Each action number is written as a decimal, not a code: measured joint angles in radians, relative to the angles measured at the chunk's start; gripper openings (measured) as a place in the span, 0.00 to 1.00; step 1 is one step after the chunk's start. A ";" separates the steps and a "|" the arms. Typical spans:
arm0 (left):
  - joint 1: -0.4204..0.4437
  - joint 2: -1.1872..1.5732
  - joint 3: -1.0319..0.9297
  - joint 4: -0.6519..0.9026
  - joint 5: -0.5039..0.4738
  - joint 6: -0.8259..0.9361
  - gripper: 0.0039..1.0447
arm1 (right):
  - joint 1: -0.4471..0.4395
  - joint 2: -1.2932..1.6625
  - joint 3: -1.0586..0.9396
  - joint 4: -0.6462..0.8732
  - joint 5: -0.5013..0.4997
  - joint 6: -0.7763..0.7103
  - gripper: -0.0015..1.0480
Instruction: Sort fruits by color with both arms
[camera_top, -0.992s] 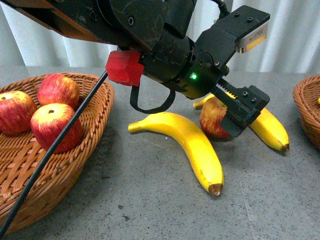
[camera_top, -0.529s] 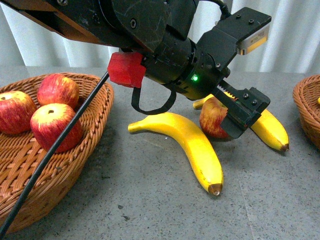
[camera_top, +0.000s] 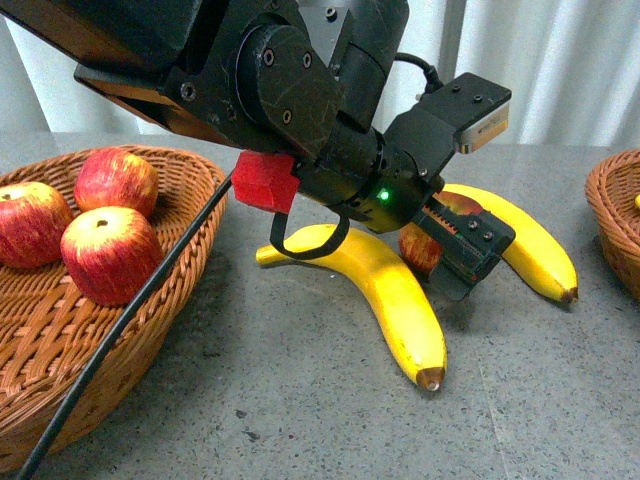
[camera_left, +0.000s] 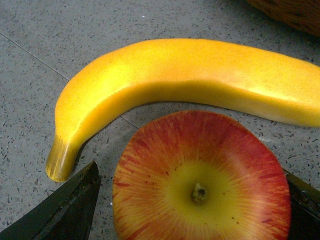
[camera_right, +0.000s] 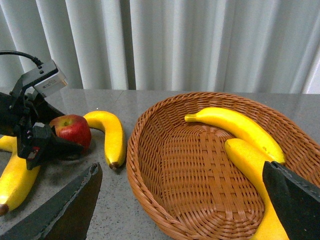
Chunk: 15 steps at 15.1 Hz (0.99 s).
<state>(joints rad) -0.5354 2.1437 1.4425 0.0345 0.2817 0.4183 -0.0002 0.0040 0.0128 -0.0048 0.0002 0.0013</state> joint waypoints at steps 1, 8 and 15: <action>0.002 0.005 0.002 0.004 0.004 -0.005 0.80 | 0.000 0.000 0.000 0.000 0.000 0.000 0.94; 0.004 -0.113 0.005 0.006 -0.180 -0.086 0.65 | 0.000 0.000 0.000 0.000 0.000 0.000 0.94; 0.148 -0.658 -0.397 0.089 -0.528 -0.273 0.65 | 0.000 0.000 0.000 0.000 0.000 0.000 0.94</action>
<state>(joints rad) -0.3874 1.4857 1.0451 0.1230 -0.2466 0.1455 -0.0002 0.0040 0.0128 -0.0048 0.0002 0.0013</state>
